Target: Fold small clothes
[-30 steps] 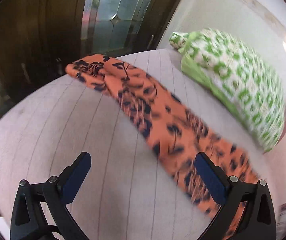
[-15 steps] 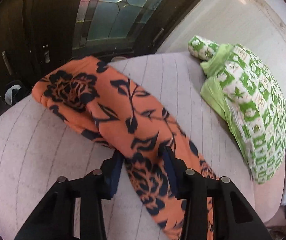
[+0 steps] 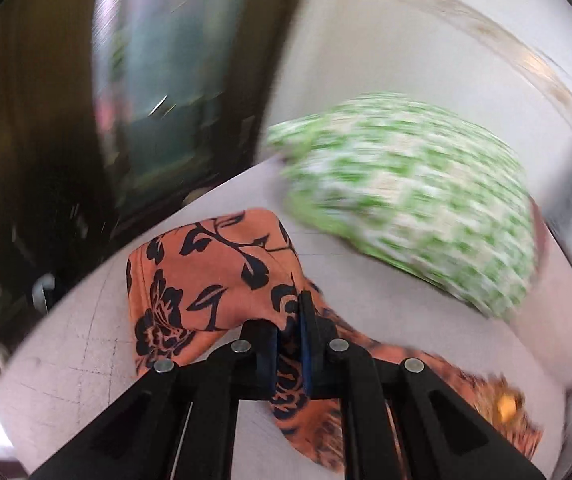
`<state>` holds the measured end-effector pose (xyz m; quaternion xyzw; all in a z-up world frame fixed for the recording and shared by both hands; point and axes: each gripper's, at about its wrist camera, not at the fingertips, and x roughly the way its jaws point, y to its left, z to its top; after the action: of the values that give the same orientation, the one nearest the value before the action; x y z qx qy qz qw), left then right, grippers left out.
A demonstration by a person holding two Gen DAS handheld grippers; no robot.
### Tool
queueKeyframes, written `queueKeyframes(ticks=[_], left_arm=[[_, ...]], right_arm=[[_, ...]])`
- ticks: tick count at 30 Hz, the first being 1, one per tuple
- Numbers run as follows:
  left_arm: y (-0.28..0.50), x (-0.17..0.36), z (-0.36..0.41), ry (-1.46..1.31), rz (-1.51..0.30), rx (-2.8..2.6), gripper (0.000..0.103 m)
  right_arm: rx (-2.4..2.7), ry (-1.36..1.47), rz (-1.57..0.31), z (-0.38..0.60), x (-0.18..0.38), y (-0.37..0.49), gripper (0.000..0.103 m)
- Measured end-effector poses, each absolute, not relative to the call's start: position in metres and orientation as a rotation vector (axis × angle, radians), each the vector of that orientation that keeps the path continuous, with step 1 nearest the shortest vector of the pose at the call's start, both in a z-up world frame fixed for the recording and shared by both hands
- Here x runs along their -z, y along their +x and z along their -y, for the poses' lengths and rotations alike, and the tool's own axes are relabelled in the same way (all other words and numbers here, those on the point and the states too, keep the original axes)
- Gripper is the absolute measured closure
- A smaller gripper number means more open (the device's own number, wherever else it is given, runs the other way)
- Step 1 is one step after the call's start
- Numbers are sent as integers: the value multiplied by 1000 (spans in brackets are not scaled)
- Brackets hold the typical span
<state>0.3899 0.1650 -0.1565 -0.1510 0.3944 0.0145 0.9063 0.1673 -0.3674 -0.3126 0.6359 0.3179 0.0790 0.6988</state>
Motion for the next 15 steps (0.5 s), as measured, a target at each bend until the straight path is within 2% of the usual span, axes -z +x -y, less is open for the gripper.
queueKeyframes(ticks=[7, 13, 15], left_arm=[[303, 79, 9, 20, -732, 271, 95], [242, 81, 179, 229, -751, 479, 94], [222, 95, 229, 299, -802, 523, 77]], right_arm=[[5, 1393, -518, 432, 290, 129, 2], [106, 1439, -409, 484, 289, 93, 2], [120, 1473, -370, 500, 290, 83, 2]])
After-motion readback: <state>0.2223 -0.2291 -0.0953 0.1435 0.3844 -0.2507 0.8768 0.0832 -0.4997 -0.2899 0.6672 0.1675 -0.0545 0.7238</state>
